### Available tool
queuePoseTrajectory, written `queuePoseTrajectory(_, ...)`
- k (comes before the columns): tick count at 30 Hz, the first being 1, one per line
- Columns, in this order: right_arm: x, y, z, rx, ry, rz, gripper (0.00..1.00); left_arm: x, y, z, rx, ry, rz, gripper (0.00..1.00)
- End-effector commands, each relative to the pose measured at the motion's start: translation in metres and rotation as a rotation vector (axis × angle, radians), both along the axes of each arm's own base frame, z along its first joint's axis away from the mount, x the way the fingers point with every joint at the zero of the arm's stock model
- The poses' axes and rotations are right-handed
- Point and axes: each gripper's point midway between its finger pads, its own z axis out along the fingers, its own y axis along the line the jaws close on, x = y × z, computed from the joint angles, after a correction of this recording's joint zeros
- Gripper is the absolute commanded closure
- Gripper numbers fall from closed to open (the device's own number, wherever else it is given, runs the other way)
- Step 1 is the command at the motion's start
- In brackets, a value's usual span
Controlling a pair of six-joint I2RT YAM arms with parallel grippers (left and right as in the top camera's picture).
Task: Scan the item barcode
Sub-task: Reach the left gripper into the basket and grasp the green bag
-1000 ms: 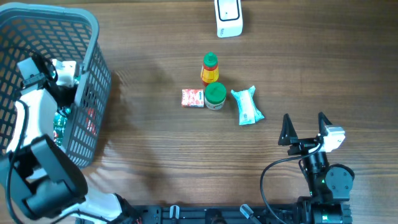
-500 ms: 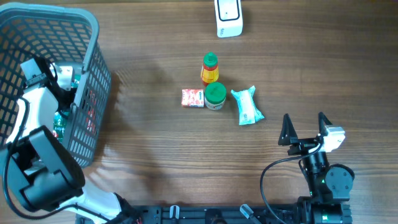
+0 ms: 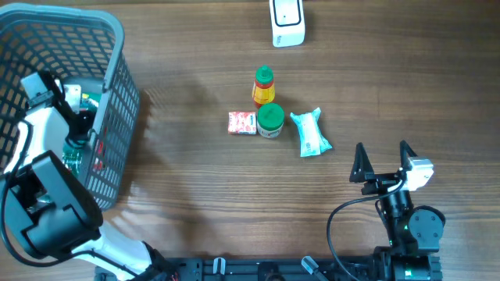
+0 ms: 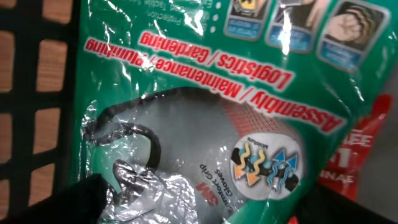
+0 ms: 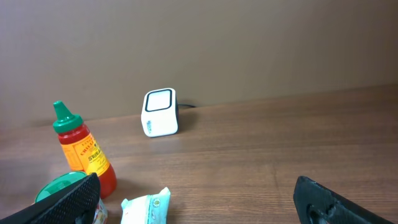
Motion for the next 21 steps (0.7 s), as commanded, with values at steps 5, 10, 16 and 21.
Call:
queuePoseTrajectory(5, 0.000, 0.000, 0.002, -0.010, -0.012, -0.003, 0.00, -0.026, 0.009, -0.028, 0.020, 0.125, 0.025, 0.06)
queuePoseTrajectory(10, 0.000, 0.000, 0.002, -0.010, -0.012, -0.002, 0.00, -0.011, 0.015, 0.007, 0.051, 0.013, 0.079, 0.00)
queuePoseTrajectory(16, 0.000, 0.000, 0.002, -0.010, -0.012, -0.003, 0.00, -0.010, 0.014, 0.027, 0.060, -0.026, 0.070, 0.01)
queuePoseTrajectory(21, 0.000, 0.000, 0.002, -0.010, -0.012, -0.003, 0.00, -0.030, 0.051, 0.044, 0.269, 0.043, 0.175, 0.09)
